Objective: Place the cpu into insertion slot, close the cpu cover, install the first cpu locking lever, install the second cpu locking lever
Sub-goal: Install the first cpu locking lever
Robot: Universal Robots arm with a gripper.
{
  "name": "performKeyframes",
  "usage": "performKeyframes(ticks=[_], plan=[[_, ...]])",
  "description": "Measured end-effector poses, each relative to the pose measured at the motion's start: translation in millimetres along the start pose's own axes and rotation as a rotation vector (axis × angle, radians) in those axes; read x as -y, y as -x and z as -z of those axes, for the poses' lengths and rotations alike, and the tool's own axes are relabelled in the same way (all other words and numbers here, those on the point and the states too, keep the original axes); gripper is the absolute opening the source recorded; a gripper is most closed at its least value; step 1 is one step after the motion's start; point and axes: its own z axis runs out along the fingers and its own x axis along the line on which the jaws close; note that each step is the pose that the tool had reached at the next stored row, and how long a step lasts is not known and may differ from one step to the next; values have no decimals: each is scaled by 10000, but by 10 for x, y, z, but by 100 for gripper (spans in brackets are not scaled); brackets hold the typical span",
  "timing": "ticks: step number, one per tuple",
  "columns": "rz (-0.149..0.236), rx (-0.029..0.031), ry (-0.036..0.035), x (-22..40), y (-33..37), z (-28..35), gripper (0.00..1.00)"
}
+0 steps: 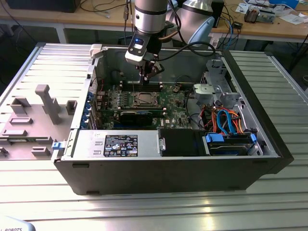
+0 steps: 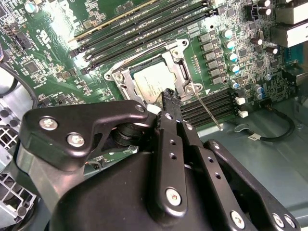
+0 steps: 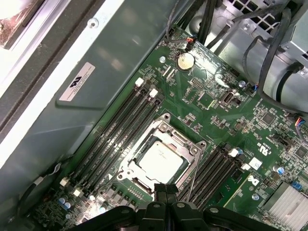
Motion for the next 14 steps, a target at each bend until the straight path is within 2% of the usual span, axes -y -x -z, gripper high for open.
performKeyframes(ticks=[14], plan=[[121,4,-1,0,0,0,11]])
